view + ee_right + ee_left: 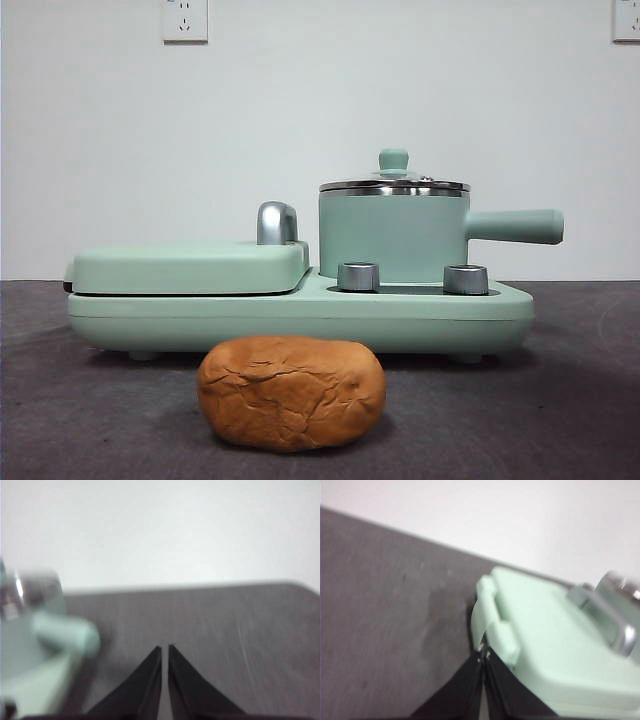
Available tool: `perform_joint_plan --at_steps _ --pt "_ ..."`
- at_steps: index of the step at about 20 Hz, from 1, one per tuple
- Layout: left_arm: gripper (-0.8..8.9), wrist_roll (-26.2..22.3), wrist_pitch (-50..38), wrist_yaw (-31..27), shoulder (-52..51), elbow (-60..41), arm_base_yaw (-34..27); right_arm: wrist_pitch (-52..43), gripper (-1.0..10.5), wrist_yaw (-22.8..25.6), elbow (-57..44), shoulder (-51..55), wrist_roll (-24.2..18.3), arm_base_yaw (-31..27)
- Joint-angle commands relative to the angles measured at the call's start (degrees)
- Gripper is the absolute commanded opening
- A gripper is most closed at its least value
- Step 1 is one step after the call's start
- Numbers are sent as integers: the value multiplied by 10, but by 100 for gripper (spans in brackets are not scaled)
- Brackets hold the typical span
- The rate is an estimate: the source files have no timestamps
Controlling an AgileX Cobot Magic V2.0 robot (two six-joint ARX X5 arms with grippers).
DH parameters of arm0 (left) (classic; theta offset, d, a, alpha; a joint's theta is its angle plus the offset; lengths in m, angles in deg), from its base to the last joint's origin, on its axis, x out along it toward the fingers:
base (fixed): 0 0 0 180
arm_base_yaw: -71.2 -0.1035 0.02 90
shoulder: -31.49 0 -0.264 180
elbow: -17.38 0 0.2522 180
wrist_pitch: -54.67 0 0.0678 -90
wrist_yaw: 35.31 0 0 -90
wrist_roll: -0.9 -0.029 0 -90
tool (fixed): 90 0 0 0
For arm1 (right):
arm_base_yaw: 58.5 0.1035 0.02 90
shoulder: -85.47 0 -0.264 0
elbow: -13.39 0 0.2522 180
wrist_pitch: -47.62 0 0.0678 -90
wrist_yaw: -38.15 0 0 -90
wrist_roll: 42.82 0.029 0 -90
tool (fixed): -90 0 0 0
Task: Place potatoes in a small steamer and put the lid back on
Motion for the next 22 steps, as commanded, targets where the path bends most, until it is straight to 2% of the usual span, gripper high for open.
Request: perform_joint_plan --at_steps 1,6,9,11,17,22 --pt "6 3 -38 1 0 -11 -1 -51 19 -1 -2 0 39 1" --pt "6 9 -79 1 0 -11 -1 -110 19 -1 -2 0 66 1" --pt "6 28 -105 1 0 -11 -1 -154 19 2 -1 0 134 1" --pt "6 30 -123 1 0 -11 -1 -169 19 2 -1 0 160 1" --pt "6 43 -163 1 0 2 -1 -218 19 -32 0 0 163 2" --pt "6 44 -185 1 0 28 -1 -282 19 -32 0 0 163 2"
